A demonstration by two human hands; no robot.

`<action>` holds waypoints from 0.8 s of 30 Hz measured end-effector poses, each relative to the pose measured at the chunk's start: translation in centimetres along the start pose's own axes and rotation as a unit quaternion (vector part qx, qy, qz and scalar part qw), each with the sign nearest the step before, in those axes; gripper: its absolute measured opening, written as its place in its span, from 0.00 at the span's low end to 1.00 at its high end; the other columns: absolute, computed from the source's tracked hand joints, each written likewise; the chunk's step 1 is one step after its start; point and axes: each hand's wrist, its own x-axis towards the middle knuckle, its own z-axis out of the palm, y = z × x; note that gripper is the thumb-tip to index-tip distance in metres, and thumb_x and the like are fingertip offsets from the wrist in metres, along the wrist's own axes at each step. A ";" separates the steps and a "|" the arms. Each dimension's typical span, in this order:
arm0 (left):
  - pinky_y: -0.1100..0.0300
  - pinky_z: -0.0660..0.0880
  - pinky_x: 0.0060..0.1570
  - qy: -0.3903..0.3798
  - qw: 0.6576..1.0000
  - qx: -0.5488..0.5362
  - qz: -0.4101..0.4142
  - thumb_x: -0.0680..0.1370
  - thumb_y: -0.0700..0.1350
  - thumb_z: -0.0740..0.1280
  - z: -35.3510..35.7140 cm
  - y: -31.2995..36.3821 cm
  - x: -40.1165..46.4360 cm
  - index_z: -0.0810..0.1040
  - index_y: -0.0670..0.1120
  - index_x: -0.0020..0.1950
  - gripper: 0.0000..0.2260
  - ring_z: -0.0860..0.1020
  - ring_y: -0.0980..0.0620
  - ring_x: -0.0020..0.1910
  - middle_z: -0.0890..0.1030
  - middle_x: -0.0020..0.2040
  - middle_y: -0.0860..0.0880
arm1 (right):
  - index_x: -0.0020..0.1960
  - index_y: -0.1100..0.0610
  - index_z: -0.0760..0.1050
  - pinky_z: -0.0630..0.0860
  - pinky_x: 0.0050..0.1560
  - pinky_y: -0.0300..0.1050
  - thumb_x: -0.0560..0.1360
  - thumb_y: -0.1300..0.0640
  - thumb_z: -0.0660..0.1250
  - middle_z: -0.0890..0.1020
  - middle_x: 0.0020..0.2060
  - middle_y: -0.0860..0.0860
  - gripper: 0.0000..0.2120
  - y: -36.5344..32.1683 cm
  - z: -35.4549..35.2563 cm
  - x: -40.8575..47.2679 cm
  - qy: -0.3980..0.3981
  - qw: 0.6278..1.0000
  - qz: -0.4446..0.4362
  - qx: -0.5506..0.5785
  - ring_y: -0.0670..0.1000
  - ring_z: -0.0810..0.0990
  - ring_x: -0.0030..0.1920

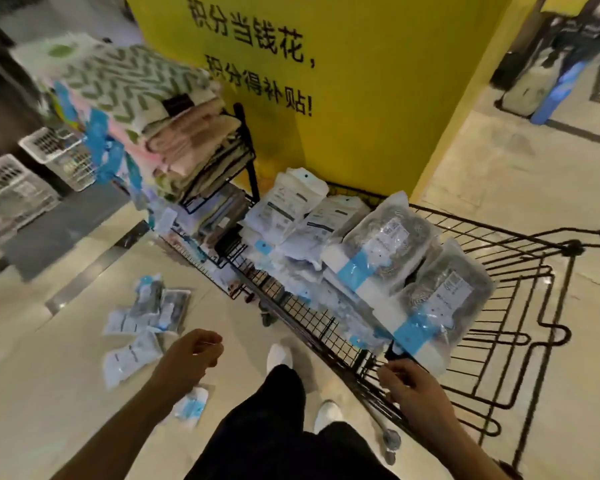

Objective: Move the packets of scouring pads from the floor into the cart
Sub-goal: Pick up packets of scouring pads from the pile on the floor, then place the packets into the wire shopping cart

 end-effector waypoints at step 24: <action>0.52 0.79 0.48 0.282 0.865 -0.301 -0.287 0.84 0.45 0.67 -16.8 -42.1 -26.4 0.81 0.50 0.58 0.05 0.84 0.48 0.52 0.85 0.52 0.48 | 0.51 0.49 0.82 0.80 0.48 0.52 0.82 0.49 0.70 0.87 0.46 0.50 0.05 -15.1 45.8 -11.8 -0.331 0.882 -0.179 -0.282 0.54 0.87 0.46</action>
